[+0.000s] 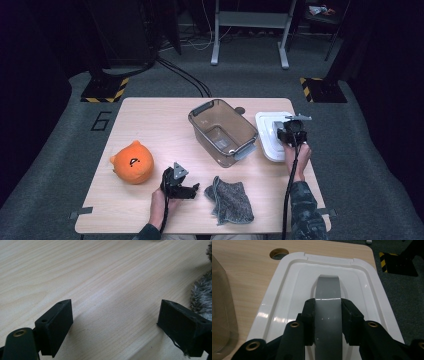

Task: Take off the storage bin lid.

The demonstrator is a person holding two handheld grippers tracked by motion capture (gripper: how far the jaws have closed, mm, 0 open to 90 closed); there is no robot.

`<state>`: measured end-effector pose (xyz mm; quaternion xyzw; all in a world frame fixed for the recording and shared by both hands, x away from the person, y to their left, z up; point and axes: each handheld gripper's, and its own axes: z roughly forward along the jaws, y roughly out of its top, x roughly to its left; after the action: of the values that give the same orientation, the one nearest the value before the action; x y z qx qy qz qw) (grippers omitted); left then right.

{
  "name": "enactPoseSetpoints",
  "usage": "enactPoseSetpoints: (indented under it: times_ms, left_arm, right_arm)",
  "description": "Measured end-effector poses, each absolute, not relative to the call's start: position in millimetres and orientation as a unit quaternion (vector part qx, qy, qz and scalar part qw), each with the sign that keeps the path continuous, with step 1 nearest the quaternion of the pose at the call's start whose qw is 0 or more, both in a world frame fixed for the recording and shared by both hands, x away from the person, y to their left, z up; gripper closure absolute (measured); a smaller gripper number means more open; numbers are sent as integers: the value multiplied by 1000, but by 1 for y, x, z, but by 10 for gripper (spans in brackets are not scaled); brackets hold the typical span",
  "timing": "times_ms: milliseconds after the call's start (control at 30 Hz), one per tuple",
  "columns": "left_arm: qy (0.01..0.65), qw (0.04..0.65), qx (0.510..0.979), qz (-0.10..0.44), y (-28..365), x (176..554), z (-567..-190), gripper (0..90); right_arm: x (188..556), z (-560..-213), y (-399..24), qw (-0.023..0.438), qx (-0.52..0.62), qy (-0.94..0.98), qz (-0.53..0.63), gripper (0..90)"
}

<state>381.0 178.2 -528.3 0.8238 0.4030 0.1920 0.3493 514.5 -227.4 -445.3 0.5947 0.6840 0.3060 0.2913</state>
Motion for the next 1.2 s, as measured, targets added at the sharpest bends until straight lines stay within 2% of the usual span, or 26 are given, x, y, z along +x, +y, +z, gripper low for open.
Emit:
enactPoseSetpoints:
  times_ms: [800,933,1000,1100,1200]
  left_arm:
    - [402,349,824,193,178,381,-528,123]
    - [401,349,824,193,178,381,-528,123]
    - [401,348,825,194,178,381,-528,123]
    - [403,350,823,195,178,381,-528,123]
    - [399,351,824,196,177,380,-529,121]
  right_arm:
    - [534,-481,-220,263,630,676,277,648]
    - [534,-482,-222,247,634,680,273,505]
    - [531,-479,-225,247,631,683,273,396]
    - [524,-473,-230,245,625,684,286,292]
    - [509,-466,-234,258,611,688,294,227]
